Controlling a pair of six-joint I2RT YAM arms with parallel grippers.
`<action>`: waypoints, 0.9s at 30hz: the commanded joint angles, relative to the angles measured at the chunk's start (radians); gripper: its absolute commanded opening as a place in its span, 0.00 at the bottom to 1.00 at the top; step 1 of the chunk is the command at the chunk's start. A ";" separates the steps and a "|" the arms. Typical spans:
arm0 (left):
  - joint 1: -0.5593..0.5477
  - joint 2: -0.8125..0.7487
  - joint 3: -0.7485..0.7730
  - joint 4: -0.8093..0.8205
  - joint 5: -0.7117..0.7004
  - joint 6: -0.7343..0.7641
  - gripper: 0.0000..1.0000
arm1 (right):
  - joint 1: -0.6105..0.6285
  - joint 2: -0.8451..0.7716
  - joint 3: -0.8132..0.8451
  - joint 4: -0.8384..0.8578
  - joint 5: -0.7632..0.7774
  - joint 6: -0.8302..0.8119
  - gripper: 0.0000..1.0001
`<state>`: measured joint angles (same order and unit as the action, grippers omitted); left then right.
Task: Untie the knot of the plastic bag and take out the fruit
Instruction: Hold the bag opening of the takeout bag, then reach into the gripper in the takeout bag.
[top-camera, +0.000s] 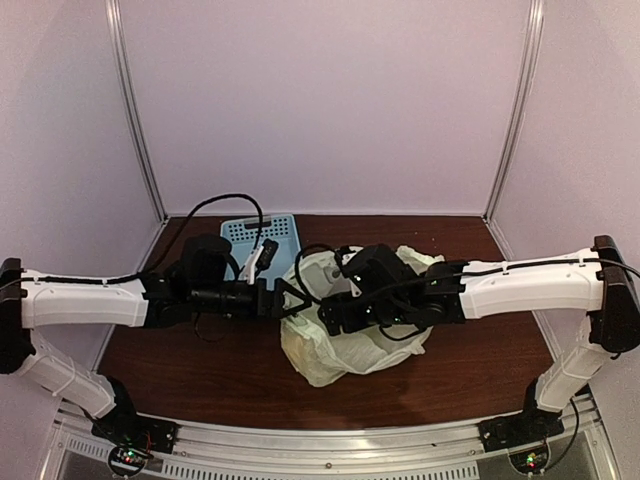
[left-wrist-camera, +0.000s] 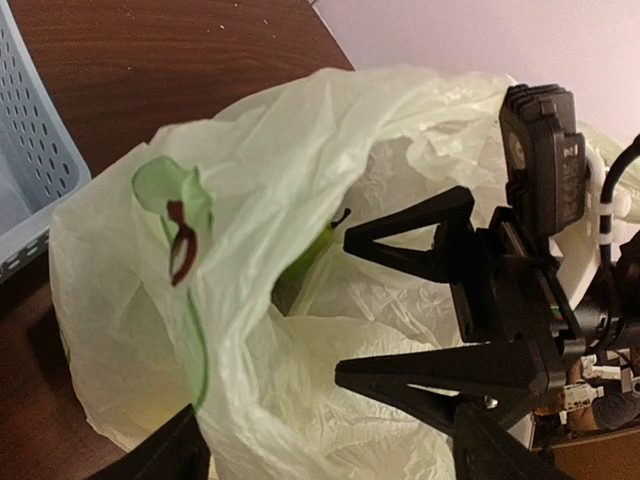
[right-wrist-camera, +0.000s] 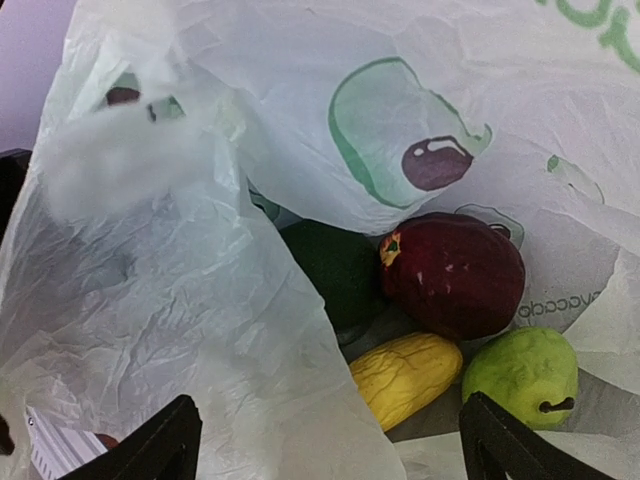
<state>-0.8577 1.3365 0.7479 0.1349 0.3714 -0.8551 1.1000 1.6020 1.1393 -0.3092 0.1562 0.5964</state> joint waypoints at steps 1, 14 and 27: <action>-0.006 0.025 -0.004 0.062 0.007 0.002 0.74 | 0.000 -0.021 0.022 -0.041 0.056 -0.014 0.91; -0.017 -0.007 -0.035 -0.200 -0.109 0.151 0.00 | -0.092 0.046 0.075 -0.044 0.072 -0.076 0.89; -0.017 0.031 -0.004 -0.222 -0.134 0.184 0.00 | -0.139 0.246 0.229 -0.097 0.043 -0.233 0.79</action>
<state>-0.8680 1.3491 0.7246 -0.0818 0.2604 -0.7021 0.9661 1.8179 1.3338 -0.3626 0.1841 0.4171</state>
